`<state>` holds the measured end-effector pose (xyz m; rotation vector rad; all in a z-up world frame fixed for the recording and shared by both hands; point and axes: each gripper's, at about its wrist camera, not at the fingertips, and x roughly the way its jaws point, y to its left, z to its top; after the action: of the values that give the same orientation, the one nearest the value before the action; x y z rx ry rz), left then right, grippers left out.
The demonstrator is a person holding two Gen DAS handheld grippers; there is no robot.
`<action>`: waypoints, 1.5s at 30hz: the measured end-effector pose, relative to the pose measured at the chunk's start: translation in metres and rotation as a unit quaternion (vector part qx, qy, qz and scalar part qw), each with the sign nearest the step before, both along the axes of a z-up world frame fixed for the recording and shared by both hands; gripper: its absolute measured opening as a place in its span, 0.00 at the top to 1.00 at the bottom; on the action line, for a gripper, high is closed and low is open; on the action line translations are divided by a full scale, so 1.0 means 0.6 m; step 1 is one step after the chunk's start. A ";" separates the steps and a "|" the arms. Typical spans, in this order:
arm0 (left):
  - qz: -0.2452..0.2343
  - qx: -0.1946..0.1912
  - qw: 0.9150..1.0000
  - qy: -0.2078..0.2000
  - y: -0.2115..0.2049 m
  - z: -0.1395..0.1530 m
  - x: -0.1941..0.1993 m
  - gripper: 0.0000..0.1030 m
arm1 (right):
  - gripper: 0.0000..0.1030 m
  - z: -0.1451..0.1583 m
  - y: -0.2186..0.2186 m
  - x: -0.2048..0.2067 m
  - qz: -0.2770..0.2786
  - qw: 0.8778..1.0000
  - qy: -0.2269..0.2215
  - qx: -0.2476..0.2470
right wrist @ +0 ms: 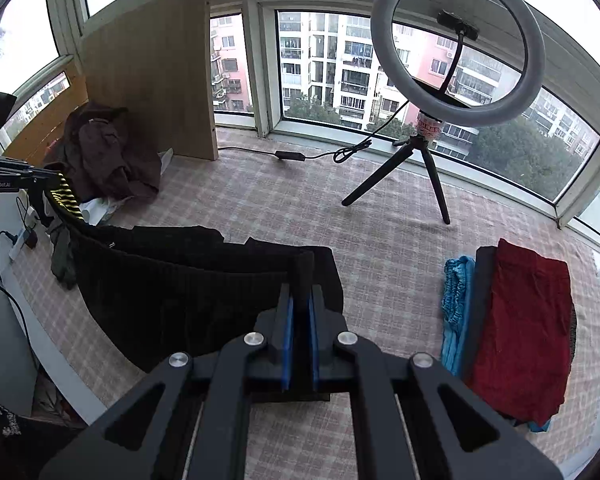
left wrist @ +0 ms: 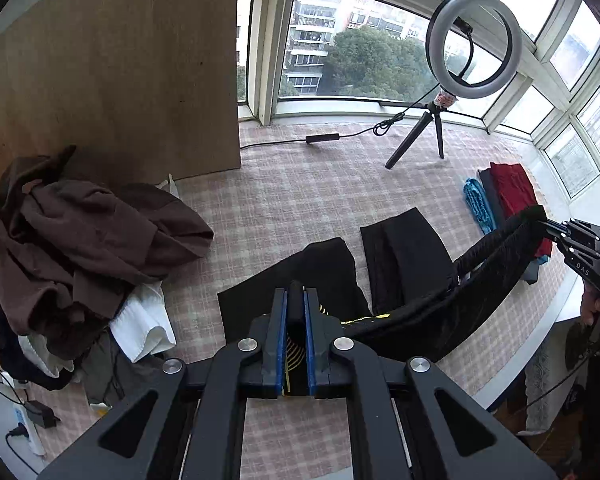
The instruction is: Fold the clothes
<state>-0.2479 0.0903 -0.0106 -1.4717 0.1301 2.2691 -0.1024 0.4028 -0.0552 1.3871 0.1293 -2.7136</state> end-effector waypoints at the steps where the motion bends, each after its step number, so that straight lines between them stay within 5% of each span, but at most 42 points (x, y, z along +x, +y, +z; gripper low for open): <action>1: 0.009 -0.002 1.000 0.020 0.007 0.036 -0.025 0.93 | 0.94 0.026 -0.001 -0.031 -0.003 1.000 0.013 0.016; 4: 0.014 0.002 0.995 0.102 0.009 0.184 -0.045 0.93 | 0.94 0.168 0.010 -0.077 -0.011 0.996 0.085 0.028; 8: 0.017 0.029 0.986 0.162 -0.018 0.322 0.009 0.93 | 0.94 0.315 0.023 -0.042 0.002 0.989 0.148 0.013; 10: 0.012 0.020 0.984 0.179 -0.022 0.333 0.058 0.92 | 0.94 0.356 0.026 -0.012 0.016 0.986 0.165 0.006; 12: 0.002 0.007 0.983 0.181 -0.023 0.303 0.112 0.92 | 0.94 0.345 0.019 0.025 0.030 0.986 0.165 0.010; 16: -0.021 -0.018 0.989 0.148 -0.021 0.169 0.221 0.92 | 0.94 0.240 -0.006 0.097 0.039 0.989 0.137 0.026; 24: -0.059 -0.024 0.998 -0.013 -0.047 -0.211 0.394 0.92 | 0.94 -0.141 -0.064 0.280 0.017 1.000 -0.002 -0.001; 29: -0.042 -0.030 0.995 -0.080 -0.079 -0.362 0.458 0.92 | 0.94 -0.324 -0.101 0.362 0.003 0.994 -0.088 0.060; 33: -0.025 -0.017 0.995 -0.092 -0.102 -0.380 0.482 0.84 | 0.93 -0.364 -0.096 0.403 -0.013 0.991 -0.112 0.078; 37: -0.045 -0.062 0.994 -0.075 -0.108 -0.358 0.513 0.84 | 0.88 -0.374 -0.081 0.424 -0.016 0.981 -0.153 0.118; 41: -0.057 -0.054 0.996 -0.051 -0.096 -0.297 0.536 0.84 | 0.82 -0.312 -0.030 0.461 -0.023 0.988 -0.141 0.058; 43: -0.082 -0.034 0.995 -0.036 -0.056 -0.264 0.535 0.81 | 0.61 -0.267 0.004 0.457 -0.037 0.992 -0.115 0.022; 45: -0.117 -0.001 0.993 -0.029 0.010 -0.239 0.527 0.76 | 0.57 -0.228 0.045 0.428 -0.064 0.994 -0.084 0.005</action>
<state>0.0683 0.0962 -0.1539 -1.4390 0.2725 2.0388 0.1542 0.4296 -0.1923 1.6742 0.0428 -2.6818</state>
